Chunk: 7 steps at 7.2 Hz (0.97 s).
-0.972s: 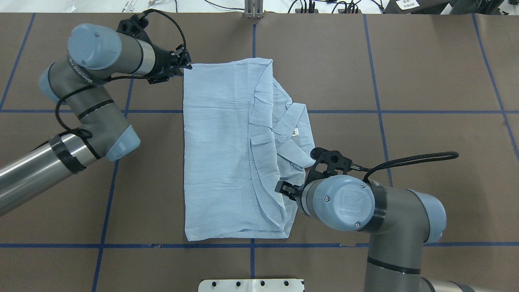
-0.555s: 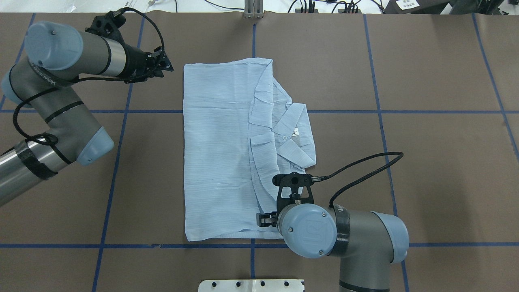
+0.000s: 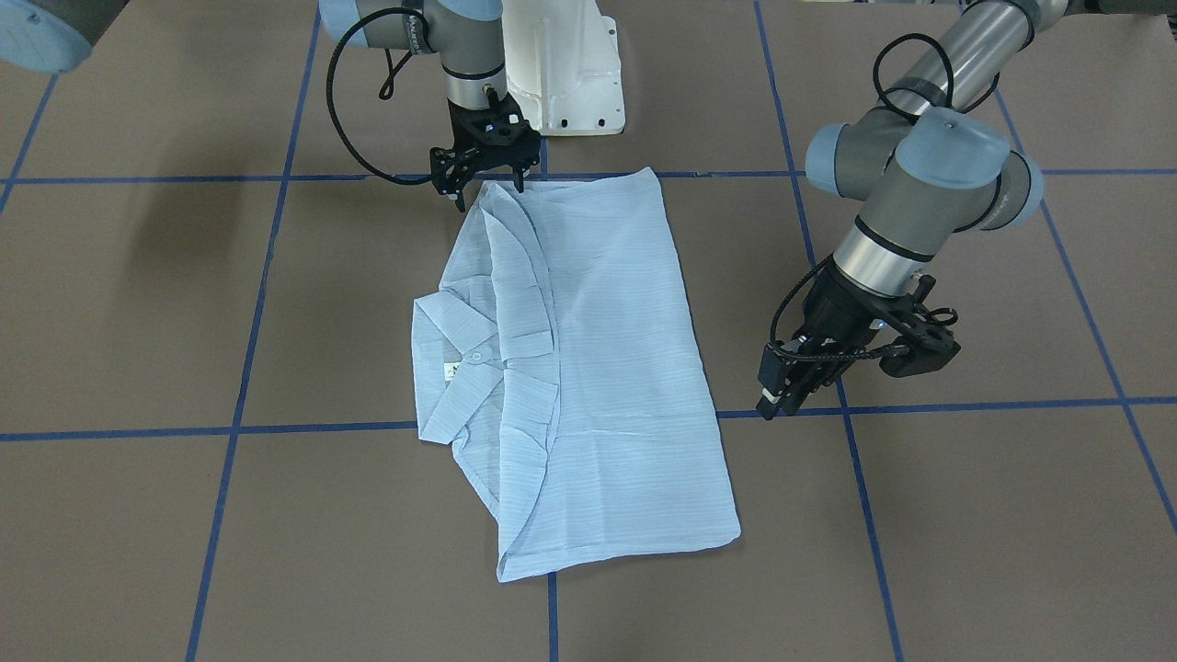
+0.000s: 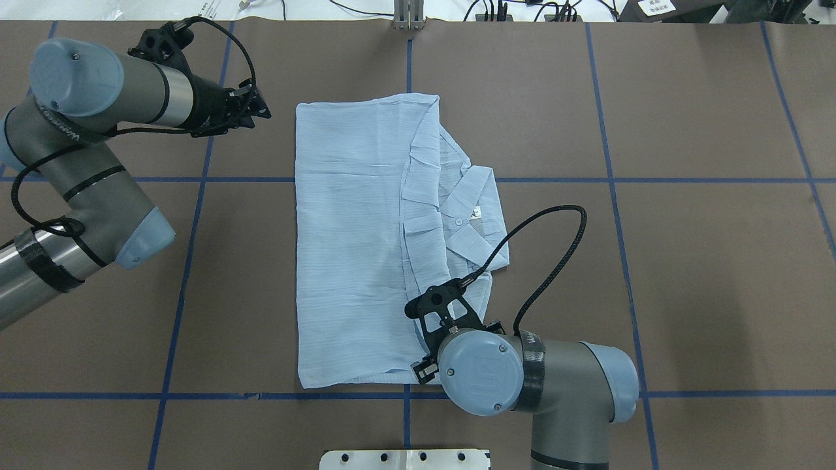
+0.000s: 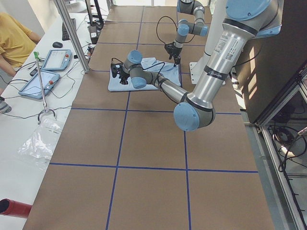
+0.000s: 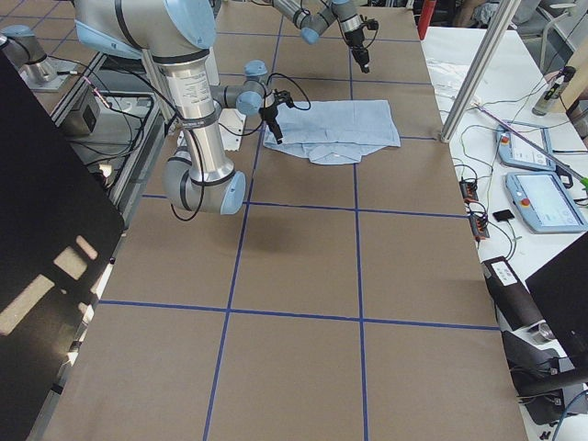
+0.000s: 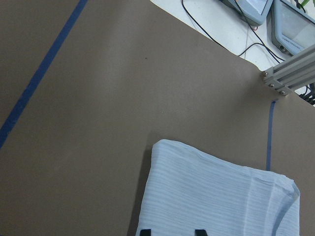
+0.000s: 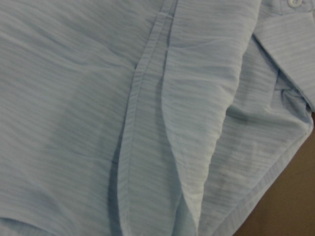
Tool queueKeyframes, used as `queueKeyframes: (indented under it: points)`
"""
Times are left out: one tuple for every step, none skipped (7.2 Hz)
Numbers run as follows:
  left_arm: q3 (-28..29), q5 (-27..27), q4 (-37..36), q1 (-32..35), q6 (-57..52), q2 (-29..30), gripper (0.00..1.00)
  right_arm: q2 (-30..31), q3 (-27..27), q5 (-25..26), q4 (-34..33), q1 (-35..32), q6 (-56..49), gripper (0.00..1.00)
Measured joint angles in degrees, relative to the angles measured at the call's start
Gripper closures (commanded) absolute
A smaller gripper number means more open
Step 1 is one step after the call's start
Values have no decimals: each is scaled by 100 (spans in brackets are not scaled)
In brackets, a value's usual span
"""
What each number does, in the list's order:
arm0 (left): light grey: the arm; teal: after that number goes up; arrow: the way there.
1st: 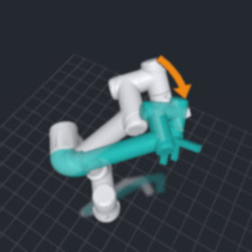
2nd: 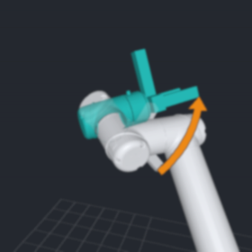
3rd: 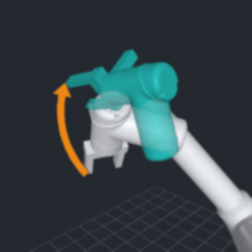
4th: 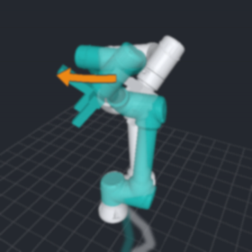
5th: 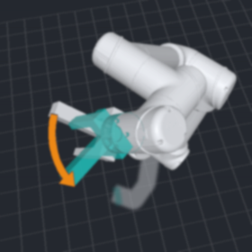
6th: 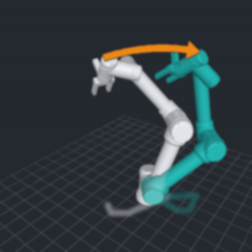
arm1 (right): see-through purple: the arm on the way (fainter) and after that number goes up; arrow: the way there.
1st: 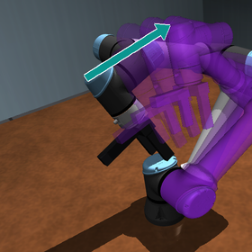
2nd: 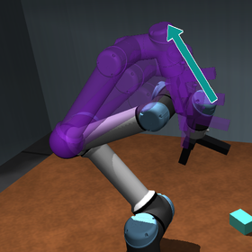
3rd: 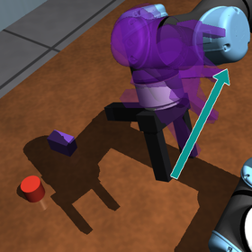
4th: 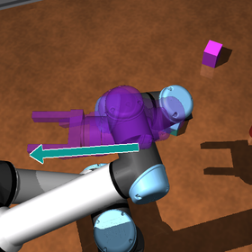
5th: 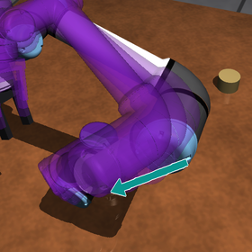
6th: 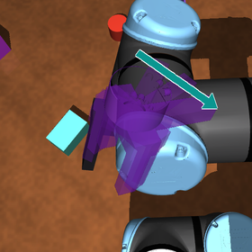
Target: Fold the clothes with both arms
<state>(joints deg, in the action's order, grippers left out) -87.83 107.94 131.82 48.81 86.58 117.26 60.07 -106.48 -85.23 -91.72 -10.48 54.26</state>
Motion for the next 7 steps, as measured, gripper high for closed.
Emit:
queueKeyframes:
  points:
    - [-2, 0, 1, -2, 1, -5, 58, -8, 53, 39, 8, -1, -220, 0]
    - [-5, 1, 3, -3, 7, -8, 58, -10, 100, 58, 18, -1, -356, 0]
    - [-8, 5, 7, -3, 16, -10, 58, -13, 149, 64, 33, -1, -459, 0]
    - [-11, 7, 11, -3, 29, -10, 58, -13, 183, 65, 42, -17, -518, 0]
    - [-13, 8, 15, -4, 37, -10, 57, -6, 197, 47, 47, -86, -564, 0]
    - [-14, 8, 22, -4, 43, -10, 57, 29, 190, -1, 56, -223, -643, 0]
    - [-17, 8, 30, -3, 52, -10, 57, 159, 127, -74, 72, -366, -742, 0]
